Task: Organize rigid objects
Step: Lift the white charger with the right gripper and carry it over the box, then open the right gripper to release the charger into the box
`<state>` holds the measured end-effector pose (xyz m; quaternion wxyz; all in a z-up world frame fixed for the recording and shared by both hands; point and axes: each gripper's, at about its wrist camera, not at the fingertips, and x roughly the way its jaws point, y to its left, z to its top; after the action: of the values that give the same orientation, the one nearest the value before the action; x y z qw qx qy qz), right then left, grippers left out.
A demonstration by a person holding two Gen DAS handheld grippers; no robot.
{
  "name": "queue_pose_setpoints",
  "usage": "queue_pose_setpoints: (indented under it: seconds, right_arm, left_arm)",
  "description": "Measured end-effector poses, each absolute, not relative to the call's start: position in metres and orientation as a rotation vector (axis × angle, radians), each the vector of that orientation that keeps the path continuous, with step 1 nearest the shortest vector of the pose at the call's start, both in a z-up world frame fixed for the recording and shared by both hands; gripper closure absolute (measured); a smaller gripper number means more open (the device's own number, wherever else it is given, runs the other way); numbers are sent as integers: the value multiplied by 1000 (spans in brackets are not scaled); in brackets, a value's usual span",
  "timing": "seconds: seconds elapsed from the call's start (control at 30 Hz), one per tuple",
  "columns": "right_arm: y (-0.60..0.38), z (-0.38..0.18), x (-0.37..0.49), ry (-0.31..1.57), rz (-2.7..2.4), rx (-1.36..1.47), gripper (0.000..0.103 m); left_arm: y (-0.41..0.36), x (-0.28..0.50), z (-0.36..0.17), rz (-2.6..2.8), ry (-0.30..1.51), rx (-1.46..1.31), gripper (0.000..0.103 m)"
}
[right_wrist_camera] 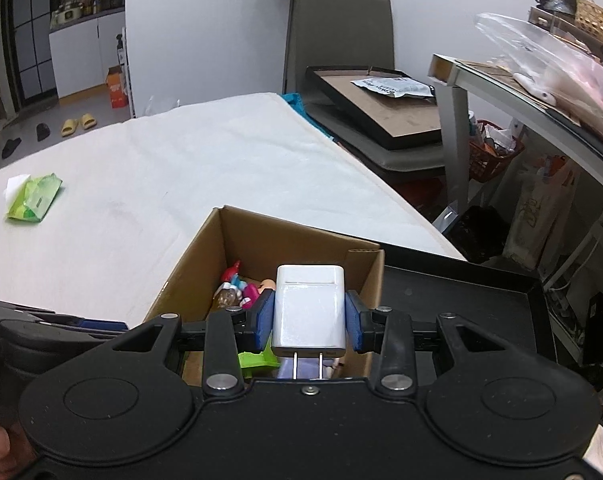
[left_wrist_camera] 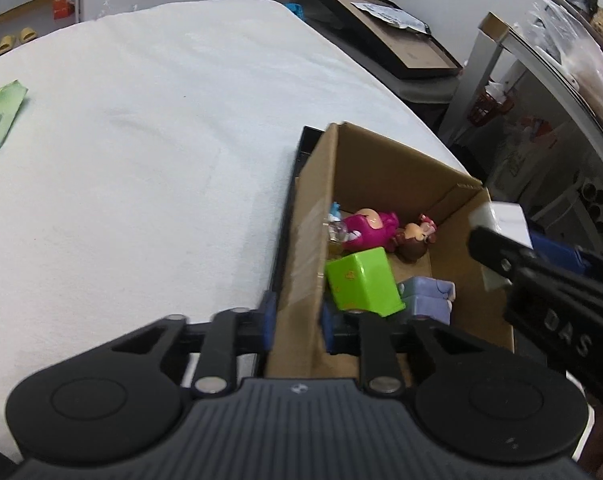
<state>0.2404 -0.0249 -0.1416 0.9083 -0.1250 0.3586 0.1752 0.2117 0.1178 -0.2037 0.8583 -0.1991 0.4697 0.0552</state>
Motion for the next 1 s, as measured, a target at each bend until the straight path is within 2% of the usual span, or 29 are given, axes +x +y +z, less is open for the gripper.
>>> queue_pose_setpoints:
  seconds: [0.37, 0.4, 0.43, 0.47, 0.67, 0.8, 1.0]
  right_arm:
    - [-8, -141, 247, 744, 364, -276, 66]
    - [-7, -140, 247, 740, 365, -286, 57]
    - [-6, -139, 247, 737, 362, -298, 44]
    - [-6, -137, 247, 725, 364, -304, 40]
    - [-25, -125, 249, 710, 318, -281, 38]
    - [-39, -121, 249, 708, 265, -246, 23]
    - [-50, -117, 240, 713, 247, -218, 13]
  left_arm:
    - [120, 209, -205, 105, 974, -457, 89]
    - [121, 209, -205, 102, 971, -464, 89]
    - [121, 209, -204, 105, 971, -460, 89]
    - [122, 209, -205, 105, 974, -465, 89]
    - [120, 210, -203, 105, 977, -445, 89]
    - [117, 213, -202, 106, 994, -432, 89]
    - [111, 211, -190, 122, 1007, -372, 86]
